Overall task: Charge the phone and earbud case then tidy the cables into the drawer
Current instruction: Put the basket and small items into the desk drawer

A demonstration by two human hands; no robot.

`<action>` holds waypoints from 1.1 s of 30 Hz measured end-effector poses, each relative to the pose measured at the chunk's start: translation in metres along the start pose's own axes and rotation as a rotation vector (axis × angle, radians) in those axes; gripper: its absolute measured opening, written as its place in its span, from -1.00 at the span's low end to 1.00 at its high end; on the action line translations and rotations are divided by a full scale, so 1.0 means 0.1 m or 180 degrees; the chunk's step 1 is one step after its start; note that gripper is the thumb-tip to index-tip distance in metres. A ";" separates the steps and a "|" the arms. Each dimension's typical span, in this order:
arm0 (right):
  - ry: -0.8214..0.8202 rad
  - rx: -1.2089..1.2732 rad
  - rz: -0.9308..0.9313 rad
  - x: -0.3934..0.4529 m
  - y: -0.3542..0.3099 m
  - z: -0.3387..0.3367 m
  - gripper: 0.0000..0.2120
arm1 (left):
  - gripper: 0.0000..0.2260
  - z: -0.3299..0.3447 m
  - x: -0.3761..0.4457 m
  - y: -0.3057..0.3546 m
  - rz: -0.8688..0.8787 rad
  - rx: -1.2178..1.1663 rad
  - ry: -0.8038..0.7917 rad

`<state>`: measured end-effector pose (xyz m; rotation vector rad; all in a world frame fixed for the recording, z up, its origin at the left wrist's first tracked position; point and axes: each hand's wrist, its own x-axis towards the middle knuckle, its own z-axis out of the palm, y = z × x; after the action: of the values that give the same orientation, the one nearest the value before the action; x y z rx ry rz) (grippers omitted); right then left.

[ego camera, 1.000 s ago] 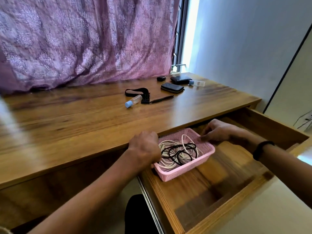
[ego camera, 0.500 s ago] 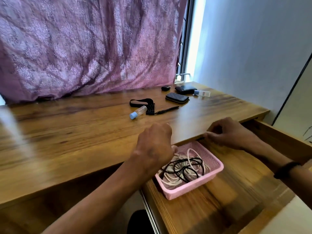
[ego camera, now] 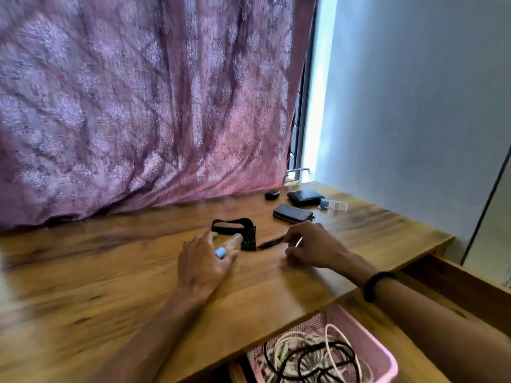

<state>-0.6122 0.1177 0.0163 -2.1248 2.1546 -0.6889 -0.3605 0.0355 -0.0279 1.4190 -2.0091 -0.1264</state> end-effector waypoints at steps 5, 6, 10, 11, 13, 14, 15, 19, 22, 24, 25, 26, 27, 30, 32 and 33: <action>0.0458 0.0048 0.0446 0.30 0.46 0.11 -0.78 | -0.71 0.15 0.17 0.11 0.0278 -0.0521 0.0146; 0.0604 -0.0030 0.0600 0.33 0.63 0.12 -0.78 | -0.73 0.15 0.16 0.17 0.0380 -0.0672 0.0175; 0.0937 -0.0397 0.1325 0.57 1.33 0.14 -0.72 | -0.69 0.27 0.21 0.41 0.1129 -0.0921 0.0082; 0.0925 -0.0469 0.1402 0.67 1.42 0.11 -0.67 | -0.68 0.29 0.24 0.44 0.1270 -0.0955 0.0009; 0.0875 -0.0595 0.1476 0.87 1.59 0.08 -0.54 | -0.68 0.34 0.29 0.50 0.1394 -0.0998 -0.0101; 0.0774 -0.0693 0.1473 0.97 1.68 0.07 -0.46 | -0.70 0.34 0.30 0.51 0.1403 -0.1034 -0.0126; 0.0635 -0.0805 0.1491 1.05 1.76 0.05 -0.38 | -0.71 0.34 0.32 0.53 0.1421 -0.1065 -0.0117; 0.0297 -0.0719 0.1798 1.35 1.97 -0.01 -0.37 | -0.75 0.35 0.33 0.51 0.1537 -0.1258 0.0017; 0.0537 -0.0570 0.1776 1.39 2.01 0.00 -0.52 | -0.72 0.36 0.30 0.50 0.1615 -0.1297 -0.0033; 0.0673 -0.0572 0.1773 1.40 2.05 -0.01 -0.49 | -0.70 0.36 0.28 0.52 0.1705 -0.1309 -0.0080; 0.0693 -0.0549 0.1744 1.42 2.07 -0.01 -0.45 | -0.70 0.37 0.27 0.51 0.1751 -0.1281 -0.0068; 0.0673 -0.0534 0.1674 1.45 2.11 0.00 -0.42 | -0.70 0.37 0.27 0.52 0.1774 -0.1257 -0.0051; 0.0631 -0.0525 0.1579 1.48 2.15 0.01 -0.39 | -0.71 0.38 0.27 0.52 0.1790 -0.1248 -0.0042; 0.0483 -0.0522 0.1387 1.58 2.25 0.04 -0.43 | -0.70 0.43 0.32 0.53 0.1792 -0.1219 -0.0087; 0.0455 -0.0541 0.1437 1.66 2.27 0.06 -0.46 | -0.66 0.47 0.39 0.55 0.1771 -0.1114 -0.0048; 0.0488 -0.0482 0.1471 1.68 2.25 0.07 -0.48 | -0.65 0.50 0.43 0.55 0.1773 -0.1085 -0.0048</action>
<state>-0.8328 -0.0538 -0.0185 -1.5689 2.7190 -0.6756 -0.4410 0.0065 -0.0227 0.6236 -2.1910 -0.2201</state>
